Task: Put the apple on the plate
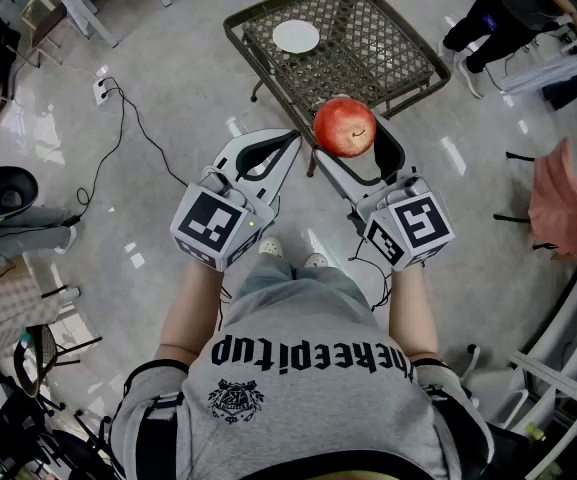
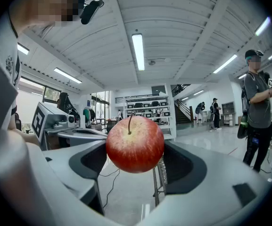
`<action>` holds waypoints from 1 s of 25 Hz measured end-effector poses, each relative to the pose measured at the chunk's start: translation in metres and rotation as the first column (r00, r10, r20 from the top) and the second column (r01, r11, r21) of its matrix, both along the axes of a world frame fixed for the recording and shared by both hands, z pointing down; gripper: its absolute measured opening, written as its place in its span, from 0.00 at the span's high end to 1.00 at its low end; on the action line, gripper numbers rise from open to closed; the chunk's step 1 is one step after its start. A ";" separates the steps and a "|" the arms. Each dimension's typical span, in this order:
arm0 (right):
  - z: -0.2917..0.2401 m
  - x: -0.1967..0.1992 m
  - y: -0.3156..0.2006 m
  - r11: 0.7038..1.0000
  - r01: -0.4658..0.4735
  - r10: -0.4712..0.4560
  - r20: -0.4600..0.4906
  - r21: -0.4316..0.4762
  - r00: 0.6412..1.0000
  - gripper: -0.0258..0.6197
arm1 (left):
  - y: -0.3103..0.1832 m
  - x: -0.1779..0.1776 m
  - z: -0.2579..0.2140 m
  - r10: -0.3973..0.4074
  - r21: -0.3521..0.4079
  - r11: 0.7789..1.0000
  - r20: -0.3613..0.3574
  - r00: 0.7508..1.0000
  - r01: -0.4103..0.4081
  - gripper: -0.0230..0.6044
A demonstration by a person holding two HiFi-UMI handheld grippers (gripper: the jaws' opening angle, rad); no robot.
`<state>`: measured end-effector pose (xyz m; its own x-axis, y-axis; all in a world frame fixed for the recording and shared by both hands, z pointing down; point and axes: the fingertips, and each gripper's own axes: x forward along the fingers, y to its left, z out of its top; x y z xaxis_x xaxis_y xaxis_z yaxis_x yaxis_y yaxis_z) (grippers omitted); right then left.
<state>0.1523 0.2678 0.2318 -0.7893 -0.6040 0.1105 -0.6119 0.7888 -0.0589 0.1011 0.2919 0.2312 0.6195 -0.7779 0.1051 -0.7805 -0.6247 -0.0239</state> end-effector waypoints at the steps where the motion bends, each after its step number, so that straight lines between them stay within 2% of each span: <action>1: 0.001 0.000 0.000 1.000 0.002 -0.002 0.000 0.002 1.000 0.37 | 0.000 0.000 0.001 -0.002 0.003 1.000 0.001 1.000 0.002 0.93; 6: 0.001 -0.005 0.001 1.000 0.006 -0.006 -0.001 0.008 1.000 0.37 | 0.001 -0.004 0.003 -0.007 0.007 1.000 0.001 1.000 0.007 0.93; 17: 0.002 -0.039 -0.002 1.000 -0.008 0.008 -0.005 0.021 1.000 0.37 | -0.002 -0.040 0.005 0.003 0.015 1.000 -0.009 1.000 -0.002 0.93; 25: 0.002 -0.058 -0.009 0.998 -0.055 0.055 0.042 -0.003 0.998 0.36 | -0.012 -0.065 0.009 0.027 0.025 0.999 -0.014 1.000 -0.026 0.93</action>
